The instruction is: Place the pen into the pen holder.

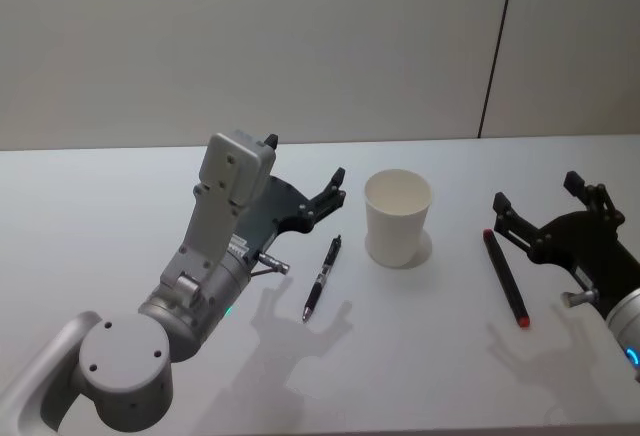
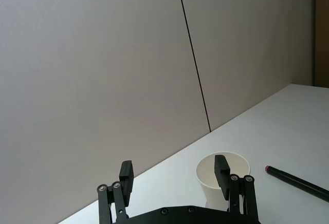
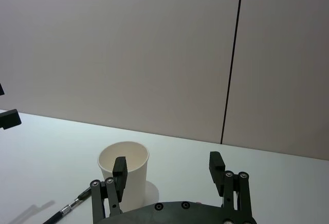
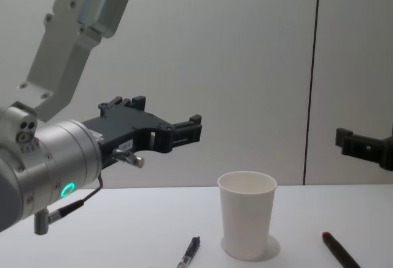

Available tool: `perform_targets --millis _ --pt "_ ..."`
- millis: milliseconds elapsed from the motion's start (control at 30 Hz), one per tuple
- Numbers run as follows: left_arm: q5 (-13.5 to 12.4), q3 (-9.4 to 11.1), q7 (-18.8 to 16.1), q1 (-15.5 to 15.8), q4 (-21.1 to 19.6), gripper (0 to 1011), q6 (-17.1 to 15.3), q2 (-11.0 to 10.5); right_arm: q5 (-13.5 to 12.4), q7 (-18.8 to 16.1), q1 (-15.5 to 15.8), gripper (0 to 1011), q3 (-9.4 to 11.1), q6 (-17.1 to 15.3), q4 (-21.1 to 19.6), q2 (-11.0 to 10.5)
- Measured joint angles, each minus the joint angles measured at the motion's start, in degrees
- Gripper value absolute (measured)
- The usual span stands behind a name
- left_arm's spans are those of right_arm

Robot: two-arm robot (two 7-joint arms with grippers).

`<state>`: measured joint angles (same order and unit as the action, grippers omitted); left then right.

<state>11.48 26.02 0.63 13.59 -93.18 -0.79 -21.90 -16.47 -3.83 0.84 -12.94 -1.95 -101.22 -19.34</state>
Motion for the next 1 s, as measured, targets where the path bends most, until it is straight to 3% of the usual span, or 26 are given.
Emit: perform_targets --millis 267,500,733,1000 --pt "0.0 0.0 0.0 0.0 0.0 1000 0.0 0.0 0.6 0.3 -0.1 1001 -0.2 -0.1 0.0 0.4" --pt "0.0 0.0 0.0 0.0 0.0 1000 0.0 0.0 3.5 2.7 -1.1 1002 -1.4 -1.8 0.2 2.5" --pt "0.0 0.0 0.0 0.0 0.0 1000 0.0 0.0 6.7 5.5 -3.2 1002 -2.5 -6.2 1.1 5.2" --pt "0.0 0.0 0.0 0.0 0.0 999 0.0 0.0 8.5 6.7 -5.9 1001 -2.6 -11.9 2.4 7.1"
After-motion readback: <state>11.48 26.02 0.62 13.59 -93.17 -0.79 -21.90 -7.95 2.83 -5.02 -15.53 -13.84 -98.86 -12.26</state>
